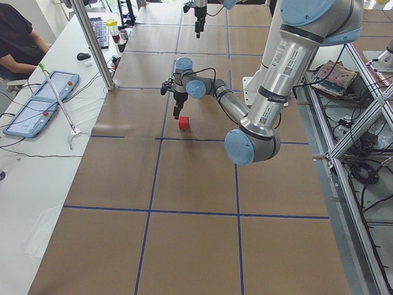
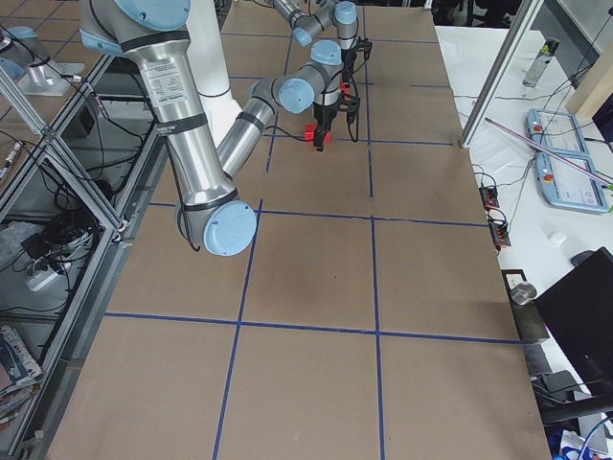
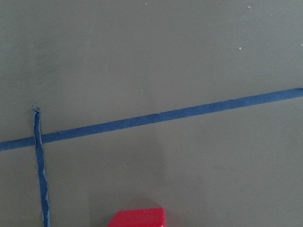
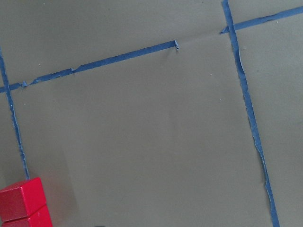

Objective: Form red blocks into L shape at center
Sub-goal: 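Open the left gripper and move it to the remaining red cube, then grasp the remaining red cube with the left gripper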

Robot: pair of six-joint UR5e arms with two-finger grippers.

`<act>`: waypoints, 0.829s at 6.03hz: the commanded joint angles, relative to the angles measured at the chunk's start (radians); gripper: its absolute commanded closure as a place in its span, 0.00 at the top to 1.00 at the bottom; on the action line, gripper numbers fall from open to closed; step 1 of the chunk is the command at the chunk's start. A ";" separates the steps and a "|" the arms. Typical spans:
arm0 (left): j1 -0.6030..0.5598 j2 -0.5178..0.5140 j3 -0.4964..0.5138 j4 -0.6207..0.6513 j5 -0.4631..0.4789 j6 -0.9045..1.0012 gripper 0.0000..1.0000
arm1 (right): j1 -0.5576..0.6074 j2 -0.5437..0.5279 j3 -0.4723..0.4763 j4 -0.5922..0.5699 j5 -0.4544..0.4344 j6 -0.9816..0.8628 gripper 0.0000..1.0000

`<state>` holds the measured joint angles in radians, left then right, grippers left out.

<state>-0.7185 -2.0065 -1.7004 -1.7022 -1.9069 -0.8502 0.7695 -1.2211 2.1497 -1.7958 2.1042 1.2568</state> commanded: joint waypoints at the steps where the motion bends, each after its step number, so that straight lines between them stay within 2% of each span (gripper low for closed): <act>1: -0.003 0.014 0.065 -0.085 -0.068 -0.013 1.00 | -0.003 0.000 -0.001 0.001 0.000 0.003 1.00; 5: 0.001 0.015 0.082 -0.085 -0.101 -0.064 1.00 | -0.003 0.002 0.001 0.001 0.000 0.007 1.00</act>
<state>-0.7188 -1.9917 -1.6258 -1.7872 -2.0039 -0.9076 0.7670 -1.2197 2.1506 -1.7951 2.1046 1.2638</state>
